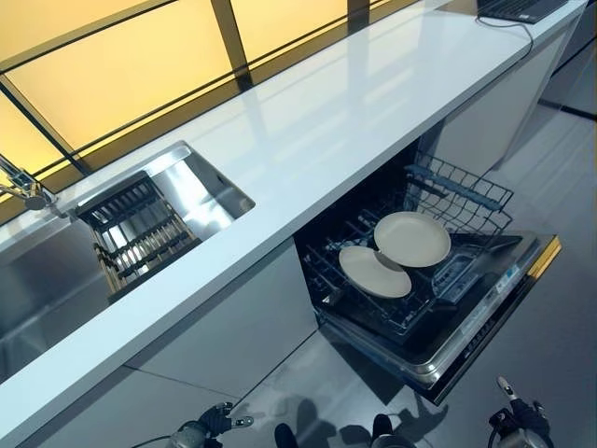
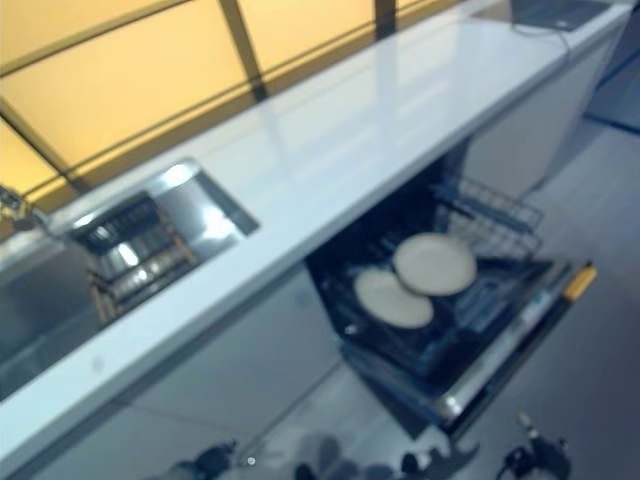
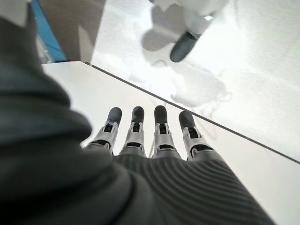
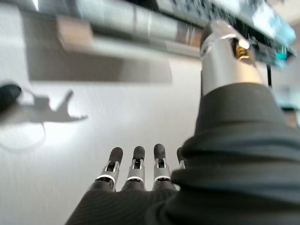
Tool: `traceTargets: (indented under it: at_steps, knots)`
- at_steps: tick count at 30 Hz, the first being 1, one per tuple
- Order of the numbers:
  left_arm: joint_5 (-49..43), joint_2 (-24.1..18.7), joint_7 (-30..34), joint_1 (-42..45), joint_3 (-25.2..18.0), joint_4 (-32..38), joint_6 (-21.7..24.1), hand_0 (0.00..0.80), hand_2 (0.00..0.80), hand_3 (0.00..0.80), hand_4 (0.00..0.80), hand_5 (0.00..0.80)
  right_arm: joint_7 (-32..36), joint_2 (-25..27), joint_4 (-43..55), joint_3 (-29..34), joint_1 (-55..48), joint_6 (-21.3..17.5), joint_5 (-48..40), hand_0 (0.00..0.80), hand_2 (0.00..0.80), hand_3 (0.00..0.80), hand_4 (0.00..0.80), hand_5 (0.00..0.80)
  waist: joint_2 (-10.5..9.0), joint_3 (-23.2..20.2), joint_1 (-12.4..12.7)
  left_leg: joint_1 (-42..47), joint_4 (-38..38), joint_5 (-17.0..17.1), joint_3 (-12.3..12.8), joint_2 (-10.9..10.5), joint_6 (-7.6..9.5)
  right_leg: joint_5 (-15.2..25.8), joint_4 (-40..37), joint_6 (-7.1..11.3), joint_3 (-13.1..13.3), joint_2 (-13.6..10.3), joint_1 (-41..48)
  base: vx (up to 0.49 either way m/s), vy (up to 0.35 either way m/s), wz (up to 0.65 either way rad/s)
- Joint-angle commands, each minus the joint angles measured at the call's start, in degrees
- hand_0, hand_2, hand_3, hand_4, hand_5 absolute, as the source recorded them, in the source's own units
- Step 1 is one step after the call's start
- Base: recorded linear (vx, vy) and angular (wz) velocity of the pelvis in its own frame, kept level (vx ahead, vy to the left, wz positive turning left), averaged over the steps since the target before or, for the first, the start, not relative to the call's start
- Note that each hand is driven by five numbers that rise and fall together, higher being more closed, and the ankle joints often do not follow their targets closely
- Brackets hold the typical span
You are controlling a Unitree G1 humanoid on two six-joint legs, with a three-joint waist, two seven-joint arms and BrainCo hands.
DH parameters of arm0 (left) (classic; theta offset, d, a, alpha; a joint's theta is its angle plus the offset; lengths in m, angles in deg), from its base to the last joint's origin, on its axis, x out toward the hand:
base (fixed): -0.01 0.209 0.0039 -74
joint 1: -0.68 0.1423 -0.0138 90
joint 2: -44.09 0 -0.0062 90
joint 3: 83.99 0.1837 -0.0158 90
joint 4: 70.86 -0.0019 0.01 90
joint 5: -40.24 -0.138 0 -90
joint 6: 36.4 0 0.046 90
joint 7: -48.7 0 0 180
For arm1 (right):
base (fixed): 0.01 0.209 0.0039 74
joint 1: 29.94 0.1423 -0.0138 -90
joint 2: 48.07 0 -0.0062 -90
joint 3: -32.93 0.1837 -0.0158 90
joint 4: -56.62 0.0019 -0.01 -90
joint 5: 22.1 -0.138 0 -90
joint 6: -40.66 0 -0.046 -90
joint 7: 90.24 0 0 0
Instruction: Take plates into dishwasher
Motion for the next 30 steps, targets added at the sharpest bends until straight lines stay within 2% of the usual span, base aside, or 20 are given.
traceTargets:
  at_steps: [1,9,15,21,30]
  knots:
    - [0.33,-1.2,-0.21,-4.8,0.24,-0.34,0.1,0.0,0.0,0.0,0.0,0.0,5.74,1.54,-1.2,-1.91,6.79,0.74,-0.16,0.0,0.0,0.0,0.0,0.0,-3.09,3.42,1.65,-1.69,0.67,-3.76,0.81,-3.32,1.59,-11.79,10.16,-4.56,-2.23,-0.51,-1.95,-0.057,0.051,0.02]
    - [1.15,-0.95,-0.31,-7.12,1.78,1.79,0.43,0.0,0.0,0.0,0.0,0.0,9.54,2.39,-0.28,-8.92,15.41,0.78,2.25,0.0,0.0,0.0,0.0,0.0,-0.43,7.03,3.99,-4.62,-0.06,-2.5,-0.53,-4.68,1.72,-11.46,10.66,-4.29,-3.98,-1.5,-5.4,-0.04,0.04,0.05]
    - [1.86,-0.7,-0.75,-7.97,2.61,2.1,0.35,0.0,0.0,0.0,0.0,0.0,12.12,0.94,2.98,-12.27,20.69,-0.08,2.34,0.0,0.0,0.0,0.0,0.0,0.1,8.65,4.97,-5.61,-0.08,-2.34,-1.43,-5.33,1.93,-11.57,11.58,-4.27,-4.81,-1.81,-6.74,-0.007,0.04,0.03]
    - [2.56,-0.41,-0.66,-8.11,2.28,1.14,1.02,0.0,0.0,0.0,0.0,0.0,16.72,-1.95,7.79,-16.72,23.44,-0.01,5.14,0.0,0.0,0.0,0.0,0.0,-1.15,8.8,6.17,-5.53,-0.06,-2.54,-1.73,-5.58,2.25,-11.55,11.89,-4.1,-5.63,-1.87,-6.8,0.042,0.053,-0.02]
    - [2.77,-1.1,-1.26,-7.47,1.19,0.92,0.29,0.0,0.0,0.0,0.0,0.0,17.43,-4.73,16.39,-22.43,25.95,2.24,7.7,0.0,0.0,0.0,0.0,0.0,-4.8,8.22,8.05,-4.7,0.71,-3.18,-3.3,-5.06,2.59,-11.43,12.13,-4.17,-6.07,-1.38,-5.27,0.076,0.025,-0.01]
